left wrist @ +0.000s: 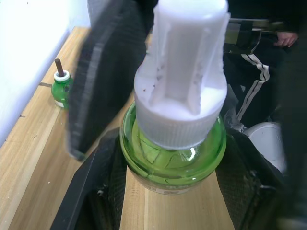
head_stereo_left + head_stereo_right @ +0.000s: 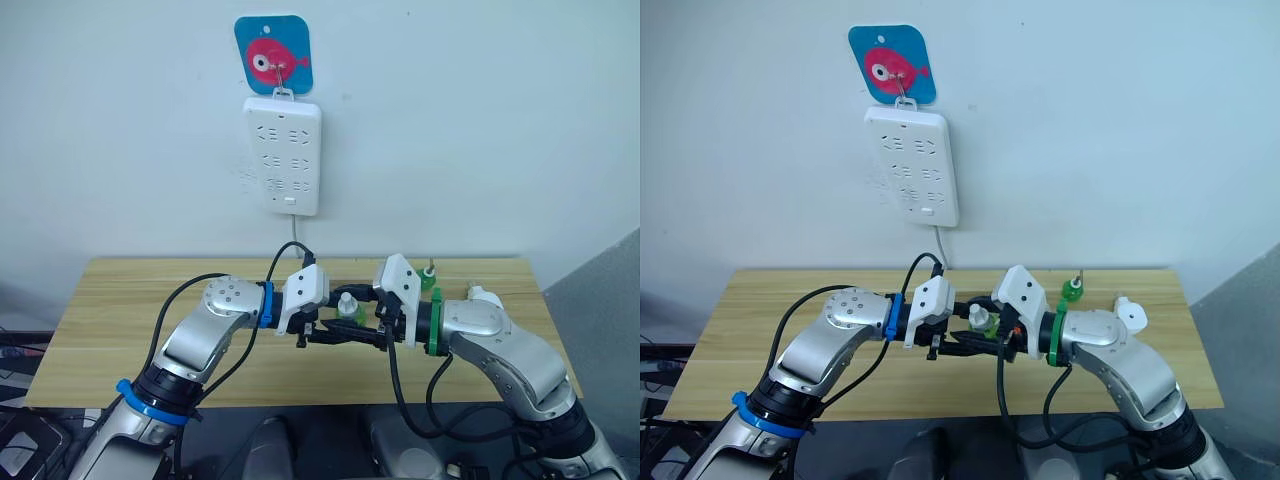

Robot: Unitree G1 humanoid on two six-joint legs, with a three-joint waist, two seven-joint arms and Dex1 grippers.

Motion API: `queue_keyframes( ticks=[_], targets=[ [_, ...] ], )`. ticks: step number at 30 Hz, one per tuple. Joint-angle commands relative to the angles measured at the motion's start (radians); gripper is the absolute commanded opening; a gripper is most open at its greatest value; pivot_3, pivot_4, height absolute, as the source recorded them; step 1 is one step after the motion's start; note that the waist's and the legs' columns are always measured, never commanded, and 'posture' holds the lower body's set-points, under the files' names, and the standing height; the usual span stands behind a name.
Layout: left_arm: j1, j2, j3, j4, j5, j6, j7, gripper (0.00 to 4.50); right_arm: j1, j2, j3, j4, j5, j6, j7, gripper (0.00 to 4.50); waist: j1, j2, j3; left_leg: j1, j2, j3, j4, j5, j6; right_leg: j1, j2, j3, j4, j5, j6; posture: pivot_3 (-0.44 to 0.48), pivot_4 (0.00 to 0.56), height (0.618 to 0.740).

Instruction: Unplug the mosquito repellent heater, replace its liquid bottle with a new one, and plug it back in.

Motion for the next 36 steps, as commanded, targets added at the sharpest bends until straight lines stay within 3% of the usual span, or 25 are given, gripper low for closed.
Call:
queue_keyframes(
  ticks=[1,3,12,19,30,36],
  targets=[
    [0.008,0.002,0.017,-0.035,-0.010,-0.023,0.004,2.23,-0.009,0.003,0.005,-0.015,0.002,-0.032,0.005,1.70,0.000,0.000,-0.005,0.000,0.000,0.000,0.000,0.000,0.000,0.000,0.000,0.000,0.000,0.000,0.000,-0.221,0.121,0.733],
    [0.014,0.002,0.025,-0.033,-0.016,-0.025,0.006,2.23,-0.008,0.000,0.005,-0.014,0.000,-0.040,0.009,1.15,0.000,0.000,-0.007,0.000,0.000,-0.001,0.000,0.000,0.000,0.000,0.000,-0.001,0.000,0.000,0.000,-0.221,0.121,0.733],
    [0.026,-0.035,0.097,-0.032,-0.139,0.018,0.005,2.23,-0.020,-0.008,-0.012,-0.015,0.011,-0.085,0.029,1.16,0.000,0.002,-0.023,0.000,0.000,-0.002,0.001,0.000,0.000,0.001,0.000,-0.002,0.001,0.000,0.000,-0.216,0.106,0.733],
    [0.030,0.002,0.108,0.047,-0.097,-0.028,-0.017,4.49,-0.053,-0.006,-0.065,-0.017,0.049,-0.085,0.033,1.16,-0.003,0.005,-0.042,0.000,-0.001,-0.002,0.001,0.001,0.000,0.002,0.000,-0.002,0.002,0.000,0.000,-0.218,0.089,0.733],
    [0.021,-0.047,0.143,-0.058,-0.247,0.123,0.021,4.50,-0.058,0.006,-0.107,-0.029,0.109,-0.038,0.002,1.16,-0.004,0.006,-0.067,0.001,-0.001,-0.004,0.002,0.001,0.000,0.003,0.000,-0.003,0.002,0.000,0.000,-0.216,0.076,0.733],
    [0.024,-0.038,0.130,-0.061,-0.254,0.142,0.006,4.50,-0.062,0.015,-0.108,-0.031,0.121,-0.030,-0.009,1.16,-0.004,0.010,-0.073,0.001,-0.003,-0.004,0.005,0.001,0.001,0.004,0.002,-0.003,0.003,0.000,-0.001,-0.220,0.075,0.733]
  ],
)
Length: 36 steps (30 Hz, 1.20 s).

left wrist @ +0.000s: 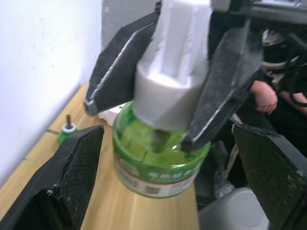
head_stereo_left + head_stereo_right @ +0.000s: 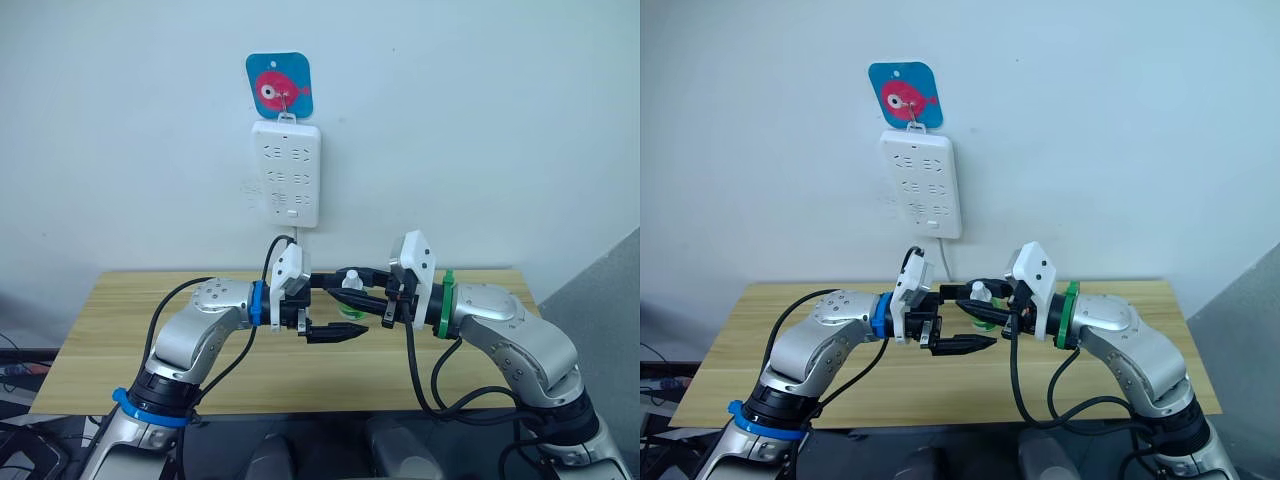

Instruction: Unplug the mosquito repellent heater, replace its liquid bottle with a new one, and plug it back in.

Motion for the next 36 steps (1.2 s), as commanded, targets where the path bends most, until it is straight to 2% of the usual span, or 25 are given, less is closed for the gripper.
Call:
queue_keyframes(
  ticks=[1,4,5,8,12,19,24,29,34,36],
  targets=[
    [-0.009,0.009,0.006,-0.021,-0.009,-0.003,-0.013,4.50,-0.017,0.016,-0.023,-0.037,0.039,-0.001,-0.010,1.16,0.000,0.000,0.000,0.000,0.000,0.000,0.001,0.000,0.000,0.000,0.000,0.000,0.000,0.000,0.000,-0.220,0.075,0.733],
    [-0.012,0.007,0.010,-0.004,-0.005,-0.007,-0.010,4.50,-0.019,0.019,-0.027,-0.039,0.047,0.003,-0.015,1.16,-0.001,0.000,0.000,0.000,0.001,0.000,0.002,0.000,0.000,0.000,0.001,0.000,0.001,0.000,0.000,-0.221,0.074,0.733],
    [-0.014,0.005,0.011,0.001,-0.002,-0.011,-0.008,4.31,-0.019,0.020,-0.028,-0.040,0.052,0.004,-0.017,1.16,-0.001,0.000,0.000,0.000,0.001,0.000,0.002,0.000,0.000,0.000,0.001,0.000,0.001,0.000,-0.001,-0.221,0.074,0.733],
    [-0.023,-0.012,0.020,0.015,-0.005,-0.015,0.011,3.61,-0.020,0.019,-0.029,-0.042,0.064,0.005,-0.023,1.16,-0.001,0.000,-0.001,0.000,0.001,0.000,0.003,0.000,0.000,0.001,0.001,0.000,0.001,0.000,-0.001,-0.221,0.074,0.733],
    [-0.032,-0.037,0.031,0.016,-0.023,0.001,0.038,2.36,-0.021,0.016,-0.027,-0.042,0.068,0.003,-0.023,1.16,-0.001,0.000,-0.001,0.000,0.000,-0.001,0.005,0.000,0.000,0.002,0.001,0.000,0.001,0.000,-0.001,-0.219,0.074,0.733],
    [-0.018,-0.026,0.028,-0.003,-0.018,-0.002,0.025,2.32,-0.022,0.007,-0.020,-0.039,0.076,-0.002,0.006,1.16,-0.001,0.001,-0.003,0.000,0.001,-0.002,0.007,0.000,0.000,0.003,0.002,-0.001,0.002,0.000,0.000,-0.210,0.072,0.733],
    [-0.020,0.020,0.007,-0.011,0.010,-0.061,-0.051,2.32,-0.097,-0.089,0.021,0.021,0.104,-0.032,0.225,1.16,0.000,0.001,-0.003,0.000,0.000,-0.002,0.008,0.000,0.000,0.004,0.002,0.000,0.002,0.000,0.000,-0.198,0.074,0.733],
    [-0.030,0.035,-0.011,0.001,0.037,-0.129,-0.096,2.32,-0.204,-0.171,0.095,0.139,0.071,-0.101,0.456,1.16,0.001,0.001,-0.003,0.008,0.000,-0.002,0.008,0.000,0.001,0.013,0.002,-0.001,0.000,-0.002,0.003,-0.175,0.076,0.733],
    [-0.028,0.020,-0.017,-0.009,0.048,-0.157,-0.076,2.32,-0.254,-0.185,0.105,0.207,0.062,-0.120,0.506,1.16,0.003,0.001,-0.003,0.011,0.001,-0.002,0.007,0.000,0.001,0.016,0.002,-0.001,-0.001,-0.002,0.004,-0.159,0.073,0.733],
    [-0.021,0.009,-0.014,-0.013,0.051,-0.164,-0.058,2.32,-0.256,-0.184,0.088,0.218,0.061,-0.124,0.500,1.89,0.003,0.001,-0.003,0.011,0.001,-0.003,0.007,0.000,0.001,0.016,0.002,-0.001,-0.001,-0.002,0.004,-0.162,0.069,0.733]
  ],
)
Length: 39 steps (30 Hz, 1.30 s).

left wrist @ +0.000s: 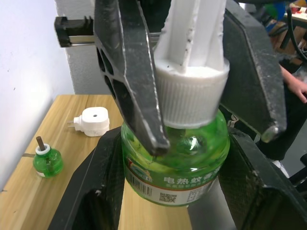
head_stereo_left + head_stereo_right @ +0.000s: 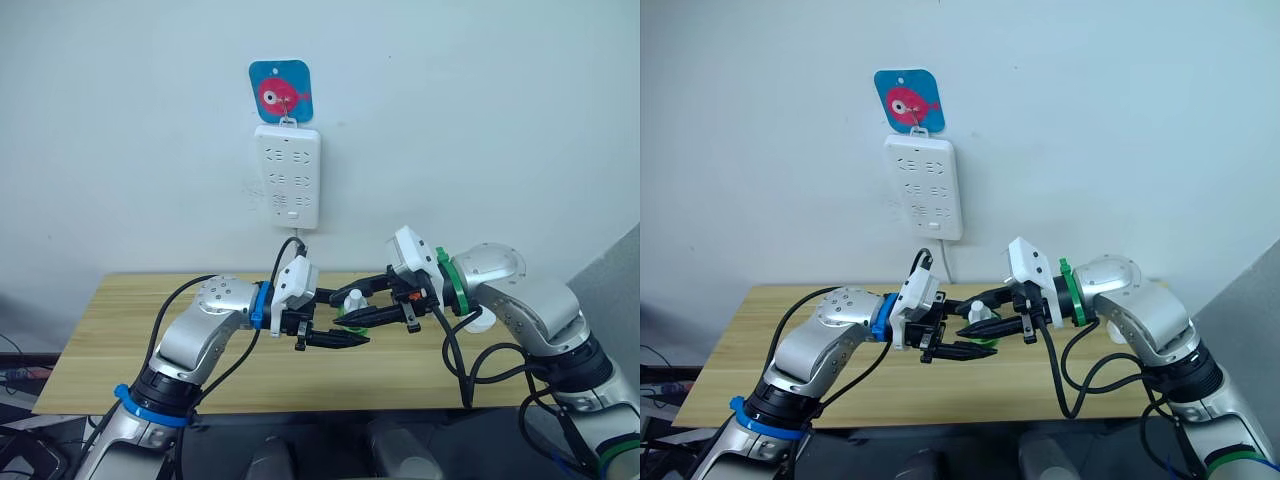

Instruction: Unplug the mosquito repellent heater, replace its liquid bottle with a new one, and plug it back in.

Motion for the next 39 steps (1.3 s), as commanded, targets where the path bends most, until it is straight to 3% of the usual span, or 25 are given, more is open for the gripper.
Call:
queue_keyframes(
  ticks=[1,4,9,14,17,22,27,30,34,39],
  targets=[
    [-0.004,-0.009,0.041,-0.013,0.007,-0.034,0.040,2.32,-0.005,-0.014,-0.024,0.000,-0.005,-0.015,0.021,2.19,0.000,0.000,0.000,0.000,0.000,0.000,0.000,0.000,0.000,0.000,0.000,0.000,0.000,0.000,0.000,-0.162,0.069,0.733],
    [0.008,-0.028,0.041,-0.003,0.026,-0.069,0.072,2.32,0.016,-0.021,-0.079,-0.017,-0.023,-0.024,-0.042,3.22,0.000,0.000,0.000,0.000,0.000,0.000,0.000,0.000,0.000,0.000,0.000,0.000,0.000,0.000,0.000,-0.177,0.067,0.733],
    [0.015,-0.077,0.055,0.043,0.056,-0.121,0.152,2.32,0.122,-0.049,-0.215,-0.138,0.009,0.038,-0.182,3.26,0.002,0.000,0.000,-0.001,-0.001,0.000,0.000,0.000,0.000,0.000,-0.001,0.000,0.000,0.000,0.000,-0.191,0.072,0.733],
    [0.013,-0.109,0.058,0.082,0.079,-0.140,0.203,2.32,0.249,0.033,-0.286,-0.309,0.052,0.128,-0.404,3.26,-0.003,0.000,-0.001,-0.001,0.000,0.000,0.000,0.000,0.000,0.000,0.000,0.000,0.001,0.000,0.000,-0.193,0.072,0.733],
    [0.009,-0.118,0.058,0.102,0.093,-0.155,0.215,2.32,0.311,0.098,-0.223,-0.386,-0.007,0.123,-0.524,3.26,-0.004,0.000,-0.001,0.000,0.001,0.000,0.000,0.000,0.000,0.000,0.001,0.001,0.001,0.000,0.000,-0.219,0.077,0.733],
    [0.000,-0.139,0.052,0.113,0.108,-0.166,0.234,2.32,0.310,0.162,-0.119,-0.353,-0.167,0.044,-0.641,3.26,-0.005,0.000,-0.002,0.000,0.001,0.002,0.001,0.000,0.000,0.000,0.002,0.003,0.000,0.000,0.000,-0.219,0.072,0.733],
    [0.005,-0.154,0.050,0.097,0.112,-0.162,0.253,2.32,0.303,0.204,-0.089,-0.305,-0.220,-0.002,-0.674,3.26,-0.004,0.000,-0.002,0.000,0.001,0.001,0.000,0.000,0.000,0.000,0.002,0.002,0.000,0.000,0.000,-0.210,0.069,0.733],
    [0.012,-0.155,0.054,0.089,0.111,-0.159,0.262,2.32,0.309,0.209,-0.086,-0.289,-0.222,-0.020,-0.655,2.68,-0.004,0.000,-0.002,0.000,0.001,0.001,0.000,0.000,0.000,0.000,0.002,0.002,0.000,0.000,0.000,-0.205,0.068,0.733],
    [0.021,-0.156,0.052,0.077,0.110,-0.157,0.271,2.32,0.311,0.204,-0.089,-0.272,-0.212,-0.037,-0.623,1.15,-0.004,0.000,-0.002,0.000,0.001,0.001,0.000,0.000,0.000,0.000,0.002,0.002,0.000,0.000,0.000,-0.200,0.066,0.733],
    [0.031,-0.139,0.053,0.061,0.104,-0.154,0.253,2.32,0.282,0.160,-0.081,-0.244,-0.145,-0.052,-0.472,1.06,-0.003,0.000,-0.003,0.000,0.001,0.001,0.000,0.000,0.000,0.000,0.002,0.002,0.000,0.000,0.000,-0.182,0.067,0.733]
  ],
)
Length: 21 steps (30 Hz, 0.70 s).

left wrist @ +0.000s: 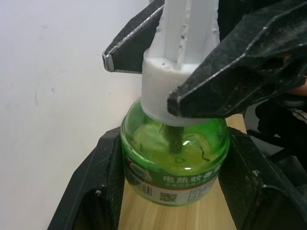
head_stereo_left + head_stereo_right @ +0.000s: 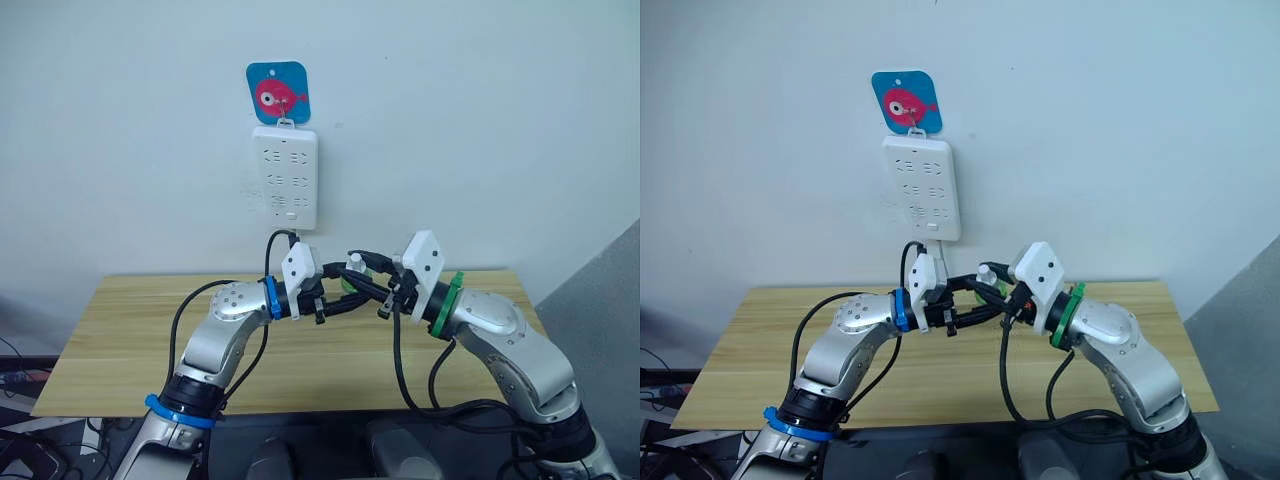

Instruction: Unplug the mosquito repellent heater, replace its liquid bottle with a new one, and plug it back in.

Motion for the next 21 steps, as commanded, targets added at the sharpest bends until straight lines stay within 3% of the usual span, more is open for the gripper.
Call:
queue_keyframes(
  ticks=[1,6,10,12,13,18,21],
  targets=[
    [0.001,0.022,0.007,-0.058,-0.014,-0.004,-0.026,2.32,-0.056,-0.057,0.012,0.026,0.075,-0.045,0.189,1.06,0.000,0.000,0.000,0.000,0.000,0.000,0.000,0.000,0.000,0.000,0.000,0.000,0.000,0.000,0.000,-0.180,0.069,0.733],
    [0.013,0.071,-0.007,-0.067,-0.003,-0.035,-0.095,2.32,-0.254,-0.192,0.060,0.276,0.082,-0.167,0.584,1.06,0.000,0.000,0.000,0.003,0.000,0.001,0.000,0.000,0.000,0.003,0.000,0.000,0.000,0.000,0.000,-0.156,0.074,0.733],
    [0.028,0.073,-0.005,-0.091,-0.003,-0.040,-0.079,2.32,-0.392,-0.230,0.082,0.435,0.087,-0.178,0.760,1.06,0.002,0.000,0.000,0.004,0.000,0.001,-0.001,0.000,0.000,0.003,0.000,0.000,-0.002,0.000,0.000,-0.156,0.074,0.733],
    [0.035,0.071,-0.003,-0.102,-0.003,-0.038,-0.067,2.32,-0.417,-0.229,0.077,0.451,0.108,-0.147,0.790,1.06,0.003,0.000,0.000,0.004,0.000,0.000,-0.002,0.000,0.000,0.003,0.000,-0.001,-0.002,0.000,0.000,-0.156,0.074,0.733],
    [0.040,0.071,-0.001,-0.110,-0.004,-0.036,-0.062,2.32,-0.416,-0.222,0.068,0.447,0.118,-0.133,0.780,1.06,0.003,0.000,0.000,0.004,0.000,0.000,-0.002,0.000,0.000,0.003,0.000,-0.001,-0.002,0.000,0.000,-0.114,0.078,0.733],
    [0.053,0.067,-0.004,-0.125,-0.008,-0.031,-0.047,2.32,-0.372,-0.209,0.024,0.378,0.114,-0.115,0.683,2.79,0.008,0.000,0.000,0.003,0.000,-0.001,-0.003,0.000,0.000,0.003,-0.001,-0.001,-0.001,0.000,0.000,-0.152,0.080,0.733],
    [0.050,0.055,-0.007,-0.116,-0.010,-0.031,-0.037,2.32,-0.303,-0.216,-0.035,0.317,0.109,-0.104,0.591,2.83,0.008,0.000,0.000,0.003,0.000,-0.001,-0.002,0.000,0.000,0.003,-0.001,-0.001,-0.001,0.000,0.000,-0.177,0.083,0.733]
  ],
)
